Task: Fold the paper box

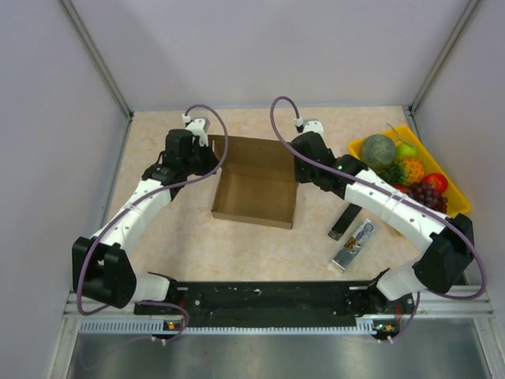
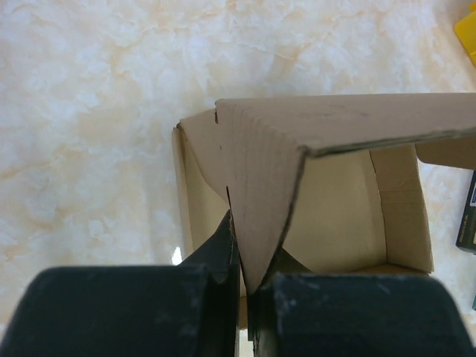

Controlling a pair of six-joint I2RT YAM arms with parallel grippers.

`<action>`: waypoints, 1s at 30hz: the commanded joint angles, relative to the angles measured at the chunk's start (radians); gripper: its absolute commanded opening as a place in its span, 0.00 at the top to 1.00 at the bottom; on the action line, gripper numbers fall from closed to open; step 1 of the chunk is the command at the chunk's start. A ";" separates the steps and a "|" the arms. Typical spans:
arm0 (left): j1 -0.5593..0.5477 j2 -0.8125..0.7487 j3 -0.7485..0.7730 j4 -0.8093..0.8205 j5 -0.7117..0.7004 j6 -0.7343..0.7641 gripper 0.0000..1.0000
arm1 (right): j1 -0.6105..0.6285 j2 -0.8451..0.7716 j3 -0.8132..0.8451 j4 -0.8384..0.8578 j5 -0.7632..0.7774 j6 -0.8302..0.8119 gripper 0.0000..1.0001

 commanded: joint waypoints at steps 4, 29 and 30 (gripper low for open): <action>-0.041 -0.180 -0.254 0.282 0.051 -0.050 1.00 | 0.027 -0.138 -0.260 0.333 -0.032 -0.005 1.00; -0.078 -0.309 -0.456 0.442 -0.064 -0.027 1.00 | -0.023 -0.063 0.001 0.037 -0.090 0.214 1.00; -0.077 -0.311 -0.454 0.430 -0.065 -0.024 1.00 | -0.029 -0.057 0.005 0.029 -0.104 0.228 1.00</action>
